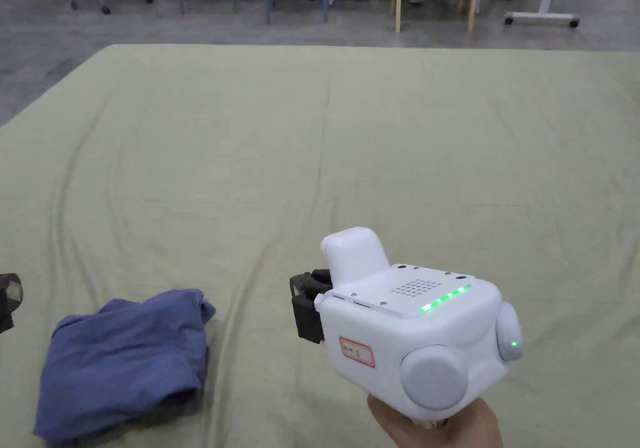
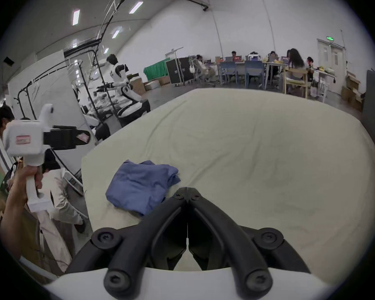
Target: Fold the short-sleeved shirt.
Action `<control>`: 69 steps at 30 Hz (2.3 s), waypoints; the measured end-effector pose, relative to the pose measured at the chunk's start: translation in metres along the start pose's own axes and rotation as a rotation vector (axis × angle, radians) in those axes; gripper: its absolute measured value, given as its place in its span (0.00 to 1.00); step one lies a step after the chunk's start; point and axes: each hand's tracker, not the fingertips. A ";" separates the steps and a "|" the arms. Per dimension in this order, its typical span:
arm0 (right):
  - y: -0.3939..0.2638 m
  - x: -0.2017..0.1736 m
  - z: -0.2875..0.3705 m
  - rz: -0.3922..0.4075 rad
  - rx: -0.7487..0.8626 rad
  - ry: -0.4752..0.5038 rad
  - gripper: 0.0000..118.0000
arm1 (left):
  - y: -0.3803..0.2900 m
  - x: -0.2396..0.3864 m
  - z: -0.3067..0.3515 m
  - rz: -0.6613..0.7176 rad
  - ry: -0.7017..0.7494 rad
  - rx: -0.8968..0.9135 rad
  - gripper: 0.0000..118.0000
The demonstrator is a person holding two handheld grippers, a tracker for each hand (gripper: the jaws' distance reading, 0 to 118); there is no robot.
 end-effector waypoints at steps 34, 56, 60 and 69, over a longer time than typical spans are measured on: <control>0.018 0.144 0.333 -0.021 0.498 -0.685 0.83 | 0.071 0.276 0.138 -0.121 -0.345 0.445 0.78; 0.028 0.133 0.323 0.068 0.497 -0.709 0.83 | 0.073 0.252 0.130 -0.088 -0.255 0.433 0.87; 0.029 0.132 0.323 0.077 0.501 -0.712 0.83 | 0.073 0.253 0.130 -0.093 -0.247 0.430 0.87; 0.030 0.131 0.322 0.074 0.501 -0.712 0.84 | 0.074 0.248 0.131 -0.080 -0.242 0.441 0.87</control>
